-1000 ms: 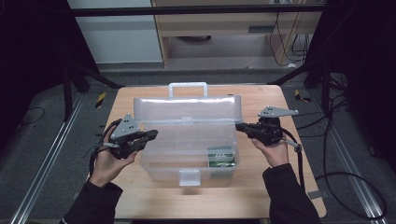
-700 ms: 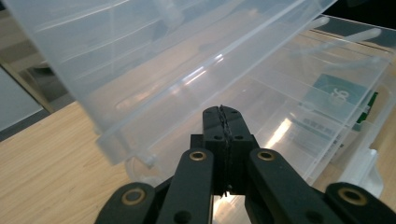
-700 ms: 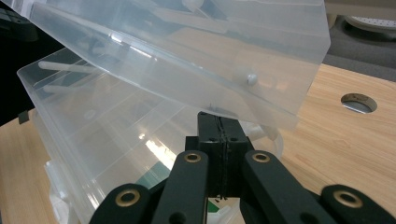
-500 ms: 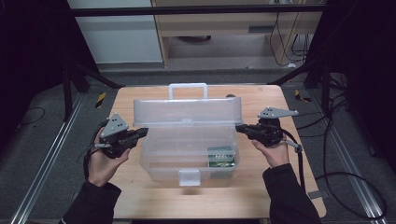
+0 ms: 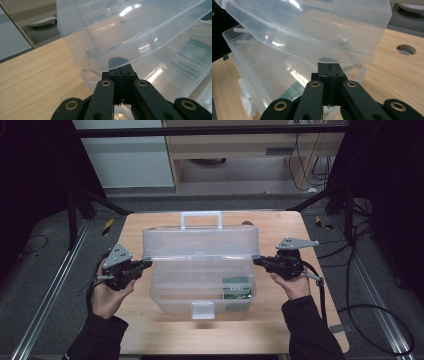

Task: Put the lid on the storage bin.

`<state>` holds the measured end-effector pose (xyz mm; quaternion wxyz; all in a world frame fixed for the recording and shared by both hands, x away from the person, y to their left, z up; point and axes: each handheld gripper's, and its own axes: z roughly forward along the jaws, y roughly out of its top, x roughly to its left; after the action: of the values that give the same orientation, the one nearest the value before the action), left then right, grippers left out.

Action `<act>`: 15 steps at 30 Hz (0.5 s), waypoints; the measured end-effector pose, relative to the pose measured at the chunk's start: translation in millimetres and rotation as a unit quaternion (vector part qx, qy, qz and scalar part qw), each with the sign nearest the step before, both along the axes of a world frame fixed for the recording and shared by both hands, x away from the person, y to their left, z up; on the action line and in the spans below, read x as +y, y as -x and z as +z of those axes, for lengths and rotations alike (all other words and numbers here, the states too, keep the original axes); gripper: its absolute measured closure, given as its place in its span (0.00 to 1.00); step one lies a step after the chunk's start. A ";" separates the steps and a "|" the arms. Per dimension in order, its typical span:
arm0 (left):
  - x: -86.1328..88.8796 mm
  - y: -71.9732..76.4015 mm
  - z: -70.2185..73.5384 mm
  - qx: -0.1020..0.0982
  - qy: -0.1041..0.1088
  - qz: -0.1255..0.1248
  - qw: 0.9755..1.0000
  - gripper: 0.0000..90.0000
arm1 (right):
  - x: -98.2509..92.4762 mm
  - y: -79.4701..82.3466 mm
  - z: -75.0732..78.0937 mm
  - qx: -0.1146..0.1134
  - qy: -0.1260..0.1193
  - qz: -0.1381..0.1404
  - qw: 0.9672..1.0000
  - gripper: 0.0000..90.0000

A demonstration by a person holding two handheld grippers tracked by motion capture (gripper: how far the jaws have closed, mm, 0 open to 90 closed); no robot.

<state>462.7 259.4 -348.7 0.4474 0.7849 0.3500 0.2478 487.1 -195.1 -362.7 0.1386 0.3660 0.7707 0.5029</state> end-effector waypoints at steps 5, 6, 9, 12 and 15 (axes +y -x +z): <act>3.1 -0.4 -4.3 0.003 -0.002 0.005 1.000 0.99 | -2.6 4.4 0.5 -0.002 0.003 -0.002 1.000 1.00; 4.0 -0.3 -5.5 0.005 -0.002 0.006 1.000 0.99 | -3.0 5.4 0.2 -0.003 0.004 -0.003 1.000 1.00; 6.3 0.0 -9.8 0.010 -0.001 0.001 1.000 0.99 | -4.3 8.3 -1.5 0.001 0.007 -0.004 1.000 1.00; 6.8 0.1 -14.8 0.014 -0.004 0.002 1.000 0.99 | -4.6 11.3 -2.8 0.003 0.015 -0.004 1.000 1.00; 7.8 0.4 -19.5 0.020 -0.012 0.003 1.000 0.99 | -4.6 14.2 -5.1 0.006 0.021 -0.004 1.000 1.00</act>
<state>462.3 267.2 -368.1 0.4305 0.7939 0.3578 0.2373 472.9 -199.7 -367.8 0.1440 0.3690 0.7803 0.4839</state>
